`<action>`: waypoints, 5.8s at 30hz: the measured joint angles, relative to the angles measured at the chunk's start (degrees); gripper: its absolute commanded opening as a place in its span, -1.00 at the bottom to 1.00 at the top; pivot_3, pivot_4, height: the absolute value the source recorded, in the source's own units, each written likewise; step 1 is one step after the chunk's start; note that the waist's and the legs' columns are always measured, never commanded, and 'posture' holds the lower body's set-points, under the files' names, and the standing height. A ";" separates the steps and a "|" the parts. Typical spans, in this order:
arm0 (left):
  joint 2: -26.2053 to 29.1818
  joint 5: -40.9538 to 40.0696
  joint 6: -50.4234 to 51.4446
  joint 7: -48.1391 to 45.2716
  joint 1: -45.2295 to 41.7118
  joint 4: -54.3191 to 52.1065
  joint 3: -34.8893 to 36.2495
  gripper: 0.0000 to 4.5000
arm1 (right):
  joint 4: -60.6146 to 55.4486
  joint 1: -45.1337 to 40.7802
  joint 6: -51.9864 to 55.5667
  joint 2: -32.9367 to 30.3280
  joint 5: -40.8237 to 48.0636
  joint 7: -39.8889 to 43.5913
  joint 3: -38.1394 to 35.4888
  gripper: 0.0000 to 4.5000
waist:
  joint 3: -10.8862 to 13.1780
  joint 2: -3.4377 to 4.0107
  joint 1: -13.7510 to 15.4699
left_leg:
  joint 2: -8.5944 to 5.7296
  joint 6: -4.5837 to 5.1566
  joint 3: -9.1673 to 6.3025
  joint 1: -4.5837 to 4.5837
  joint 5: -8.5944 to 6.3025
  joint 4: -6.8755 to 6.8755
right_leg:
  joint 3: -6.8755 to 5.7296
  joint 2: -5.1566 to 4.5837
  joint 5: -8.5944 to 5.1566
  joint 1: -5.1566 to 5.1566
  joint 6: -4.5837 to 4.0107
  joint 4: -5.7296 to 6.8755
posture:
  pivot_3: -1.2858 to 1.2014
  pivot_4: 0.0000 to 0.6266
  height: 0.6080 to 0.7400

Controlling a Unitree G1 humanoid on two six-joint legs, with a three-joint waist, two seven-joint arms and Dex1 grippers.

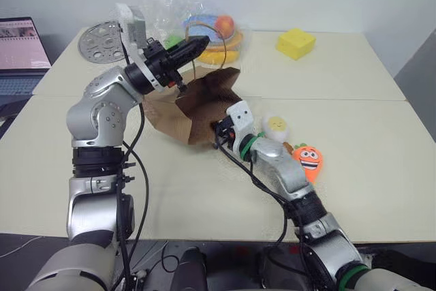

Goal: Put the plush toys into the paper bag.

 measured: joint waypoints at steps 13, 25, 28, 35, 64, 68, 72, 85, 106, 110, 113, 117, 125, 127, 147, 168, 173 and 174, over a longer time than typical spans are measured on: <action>0.27 -0.16 0.53 -2.52 0.13 -0.58 -1.06 -1.00 | -36.21 1.27 32.84 -16.69 24.43 -4.13 -27.29 0.99 | 0.00 -0.01 0.43 | -0.01 0.00 -0.03 -0.01 0.00 0.00 | -0.03 -0.01 0.00 0.03 0.00 0.00 | 0.03 -0.52 1.00; 8.96 -3.31 9.57 -17.40 -0.56 0.13 -4.70 -1.00 | -45.60 30.99 39.85 -28.87 20.25 -10.88 -31.29 0.99 | 0.00 -0.02 0.22 | -0.01 0.03 0.03 -0.06 -0.01 -0.15 | 0.02 0.01 -0.02 -0.02 -0.01 -0.20 | 0.03 -0.52 1.00; 9.35 -3.03 9.63 -18.87 -1.68 2.71 -4.72 -1.00 | -47.02 36.25 40.58 -24.29 19.53 -13.50 -28.57 0.99 | 0.00 0.00 0.10 | -0.01 0.02 0.07 -0.04 -0.01 -0.05 | 0.07 0.01 -0.02 0.02 -0.01 -0.17 | 0.03 -0.52 1.00; 9.33 -2.96 8.70 -17.65 -1.68 2.92 -4.06 -1.00 | -43.69 37.23 35.03 -22.15 14.34 -16.97 -22.92 0.99 | 0.00 -0.01 0.16 | 0.00 0.02 0.08 0.00 0.00 -0.03 | 0.10 0.01 -0.02 0.05 0.00 -0.19 | 0.03 -0.52 1.00; 8.50 -3.04 8.37 -15.66 -0.03 1.20 -3.21 -1.00 | -35.22 13.01 26.92 -39.30 36.76 7.72 -32.30 -0.99 | 0.01 -0.02 0.14 | 0.00 0.03 0.06 0.03 0.00 0.02 | 0.06 0.01 -0.01 0.16 -0.02 -0.21 | 0.03 -0.52 1.00; 7.22 -2.96 8.13 -15.60 -0.84 1.63 -3.37 -1.00 | -31.37 3.58 27.19 -35.45 35.94 6.18 -22.25 -0.99 | 0.01 -0.02 0.10 | 0.01 0.05 0.03 0.03 0.02 0.00 | 0.03 0.03 -0.01 0.13 -0.01 -0.19 | 0.03 -0.52 1.00; 6.88 -2.79 7.56 -15.64 -1.18 1.86 -3.39 -1.00 | -28.19 0.95 27.19 -33.24 34.14 5.22 -16.34 -0.99 | 0.01 -0.03 0.49 | 0.00 0.05 0.01 -0.11 0.01 0.00 | -0.03 0.01 -0.01 0.03 -0.01 -0.23 | 0.03 -0.52 1.00; 5.09 -2.86 7.46 -15.54 -2.91 2.11 -3.52 -1.00 | -12.77 -11.00 21.77 -19.99 17.15 1.48 0.19 -0.99 | 0.01 -0.02 0.18 | 0.01 0.04 -0.04 -0.11 0.02 -0.02 | -0.08 0.02 -0.01 -0.06 -0.01 -0.13 | 0.03 -0.52 1.00; 3.68 -2.99 8.54 -15.42 -3.35 0.95 -4.27 -1.00 | -11.42 -9.68 20.51 -16.47 11.91 6.00 -0.05 0.54 | 0.01 -0.02 0.41 | 0.01 0.04 -0.07 -0.13 0.02 -0.01 | -0.11 0.00 -0.01 -0.05 -0.02 -0.11 | 0.03 -0.52 1.00; 3.93 -2.99 8.52 -15.41 -3.16 0.82 -4.22 -1.00 | -17.21 -9.35 25.26 -16.75 16.81 4.94 -7.24 0.99 | 0.01 -0.02 0.24 | 0.01 0.04 -0.08 -0.12 0.02 -0.01 | -0.10 0.01 -0.01 -0.05 -0.02 -0.08 | 0.03 -0.52 1.00; 3.90 -3.00 8.51 -15.40 -2.96 0.64 -4.25 -1.00 | -21.21 -9.07 27.80 -16.41 20.89 3.13 -13.68 0.99 | 0.01 -0.02 0.19 | 0.01 0.04 -0.07 -0.12 0.02 -0.02 | -0.10 0.01 -0.01 -0.05 -0.02 -0.08 | 0.03 -0.52 1.00; 4.02 -3.00 8.49 -15.38 -2.58 0.60 -4.05 -1.00 | -25.29 -4.44 28.78 -21.91 21.61 1.98 -18.15 0.99 | 0.01 -0.02 0.58 | 0.01 0.04 -0.07 -0.13 0.02 -0.02 | -0.11 0.01 -0.01 -0.03 -0.02 -0.13 | 0.03 -0.52 1.00; 4.23 -3.01 8.50 -15.41 -2.52 0.35 -3.51 -1.00 | -25.20 10.36 25.31 -33.08 15.67 0.99 -21.36 0.99 | 0.01 -0.01 0.27 | -0.01 0.05 0.02 -0.12 0.02 -0.03 | -0.01 0.01 -0.01 -0.04 -0.02 -0.15 | 0.03 -0.52 1.00; 4.33 -3.01 8.50 -15.49 -2.51 0.22 -3.47 -1.00 | -25.90 16.88 22.59 -31.37 14.63 -0.07 -21.36 0.99 | -0.03 -0.08 0.29 | 0.01 0.06 -0.05 -0.06 0.01 -0.06 | -0.07 0.03 -0.01 0.03 -0.01 -0.17 | 0.03 -0.52 1.00; 5.11 -2.91 8.51 -15.33 -2.42 0.23 -3.39 -1.00 | -9.81 16.29 4.26 -16.87 -0.31 -9.68 -9.65 0.99 | 0.02 0.00 0.20 | 0.00 0.03 0.06 0.00 0.04 -0.03 | 0.06 0.02 0.00 0.03 -0.02 -0.10 | 0.03 -0.52 1.00; 5.11 -2.85 8.51 -14.59 -2.46 0.23 -3.47 -1.00 | -13.32 18.92 1.94 -21.76 0.51 -6.39 -17.85 -1.00 | 0.02 0.00 0.30 | 0.00 0.03 0.07 0.00 0.04 -0.02 | 0.07 0.02 0.00 0.05 -0.02 -0.10 | 0.03 -0.52 1.00; 5.25 -2.73 8.46 -14.92 -2.48 0.55 -3.48 -1.00 | -19.04 16.23 6.45 -29.13 6.32 -1.61 -24.58 -1.00 | 0.03 0.01 0.27 | 0.00 0.03 0.08 0.01 0.04 -0.02 | 0.08 0.02 0.00 0.05 -0.02 -0.10 | 0.03 -0.52 1.00; 5.26 -2.70 8.39 -15.19 -2.54 0.71 -3.46 -1.00 | -20.27 14.80 7.57 -30.80 8.01 0.47 -25.03 -1.00 | 0.02 0.01 0.08 | 0.01 0.04 0.06 0.02 0.03 -0.03 | 0.07 0.04 0.00 0.06 -0.02 -0.10 | 0.03 -0.52 1.00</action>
